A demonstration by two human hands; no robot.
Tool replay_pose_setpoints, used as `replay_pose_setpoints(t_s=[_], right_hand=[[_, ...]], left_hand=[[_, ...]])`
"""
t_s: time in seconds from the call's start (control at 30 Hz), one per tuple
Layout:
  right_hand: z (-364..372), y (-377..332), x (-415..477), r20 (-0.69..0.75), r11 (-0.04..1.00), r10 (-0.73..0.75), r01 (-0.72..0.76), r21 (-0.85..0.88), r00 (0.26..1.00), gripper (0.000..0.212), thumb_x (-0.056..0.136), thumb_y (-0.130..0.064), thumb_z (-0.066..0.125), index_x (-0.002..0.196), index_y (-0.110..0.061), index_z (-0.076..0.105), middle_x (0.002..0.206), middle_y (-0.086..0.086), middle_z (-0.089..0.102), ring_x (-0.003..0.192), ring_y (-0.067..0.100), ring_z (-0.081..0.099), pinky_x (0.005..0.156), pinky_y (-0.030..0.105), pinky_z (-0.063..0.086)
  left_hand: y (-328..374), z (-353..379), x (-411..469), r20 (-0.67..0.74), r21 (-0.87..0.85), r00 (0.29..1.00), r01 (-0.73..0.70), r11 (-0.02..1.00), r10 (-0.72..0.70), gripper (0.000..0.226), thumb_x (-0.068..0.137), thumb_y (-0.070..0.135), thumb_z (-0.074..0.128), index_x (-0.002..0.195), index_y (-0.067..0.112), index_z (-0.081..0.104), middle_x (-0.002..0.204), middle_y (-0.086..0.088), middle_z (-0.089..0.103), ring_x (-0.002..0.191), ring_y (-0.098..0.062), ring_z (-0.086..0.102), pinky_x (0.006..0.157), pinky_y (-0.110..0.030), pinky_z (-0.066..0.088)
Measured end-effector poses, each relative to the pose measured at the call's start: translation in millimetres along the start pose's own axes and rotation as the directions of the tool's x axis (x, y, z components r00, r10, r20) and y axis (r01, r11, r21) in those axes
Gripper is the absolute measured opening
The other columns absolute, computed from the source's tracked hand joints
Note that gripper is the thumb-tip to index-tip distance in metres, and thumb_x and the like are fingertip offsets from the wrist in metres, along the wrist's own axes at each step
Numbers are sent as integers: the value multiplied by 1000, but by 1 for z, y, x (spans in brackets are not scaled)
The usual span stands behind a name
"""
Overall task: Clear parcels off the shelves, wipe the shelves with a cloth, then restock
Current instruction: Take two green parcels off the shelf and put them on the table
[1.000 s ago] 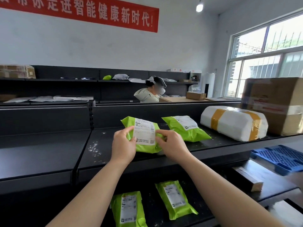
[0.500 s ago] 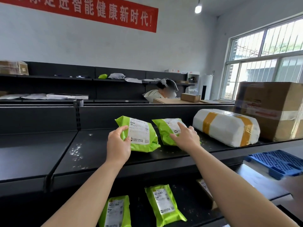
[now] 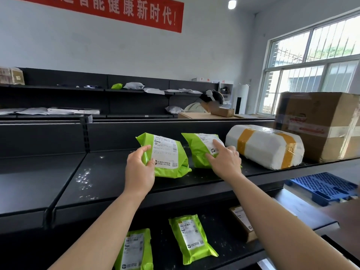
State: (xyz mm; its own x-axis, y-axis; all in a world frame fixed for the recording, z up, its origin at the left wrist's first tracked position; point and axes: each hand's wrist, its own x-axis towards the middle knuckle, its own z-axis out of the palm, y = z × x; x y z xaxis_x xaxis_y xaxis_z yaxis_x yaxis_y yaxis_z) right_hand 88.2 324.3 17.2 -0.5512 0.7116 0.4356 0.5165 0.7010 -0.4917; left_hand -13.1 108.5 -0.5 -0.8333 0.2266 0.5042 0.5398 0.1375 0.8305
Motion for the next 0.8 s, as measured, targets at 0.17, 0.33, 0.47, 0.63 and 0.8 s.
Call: replay_pose_setpoints(t_s=[0.17, 0.33, 0.47, 0.63, 0.8], right_hand=[[-26, 10, -25, -52, 998, 45, -42, 53, 998, 59, 88, -49, 55, 143, -37, 35, 124, 11, 43, 117, 34, 41, 102, 43, 33], [-52, 25, -59, -101, 991, 109, -101, 88, 989, 62, 88, -49, 57, 144, -38, 35, 124, 10, 45, 120, 35, 42, 107, 45, 33], [-74, 47, -91, -151, 979, 179, -161, 125, 972, 62, 87, -49, 59, 144, -39, 36, 126, 10, 43, 123, 33, 39, 108, 47, 32], [-103, 80, -129, -204, 963, 252, -225, 146, 946, 62, 87, -49, 59, 143, -40, 36, 112, 5, 42, 115, 29, 43, 101, 40, 36], [-131, 122, -165, -266, 943, 328, -299, 144, 906, 61, 85, -49, 61, 142, -39, 39, 107, 5, 43, 111, 30, 46, 102, 44, 38]], left_hand=[[6, 1, -10, 51, -27, 998, -37, 999, 38, 38, 94, 13, 57, 130, 27, 53, 131, 2, 47, 105, 0, 40, 79, -5, 35], [16, 6, -26, 97, -90, 993, -61, 994, 70, 38, 94, 13, 58, 128, 27, 54, 129, 4, 49, 108, -3, 46, 84, -8, 38], [26, 18, -46, 156, -132, 984, -70, 989, 90, 38, 93, 12, 58, 128, 27, 54, 129, 4, 49, 103, 1, 44, 66, 8, 35], [42, 40, -77, 241, -212, 962, -76, 974, 128, 38, 92, 11, 60, 126, 28, 55, 127, 3, 50, 112, -6, 48, 81, -2, 43], [60, 73, -114, 335, -275, 931, -50, 960, 144, 36, 92, 12, 61, 123, 29, 56, 125, 6, 50, 115, -9, 50, 99, -27, 45]])
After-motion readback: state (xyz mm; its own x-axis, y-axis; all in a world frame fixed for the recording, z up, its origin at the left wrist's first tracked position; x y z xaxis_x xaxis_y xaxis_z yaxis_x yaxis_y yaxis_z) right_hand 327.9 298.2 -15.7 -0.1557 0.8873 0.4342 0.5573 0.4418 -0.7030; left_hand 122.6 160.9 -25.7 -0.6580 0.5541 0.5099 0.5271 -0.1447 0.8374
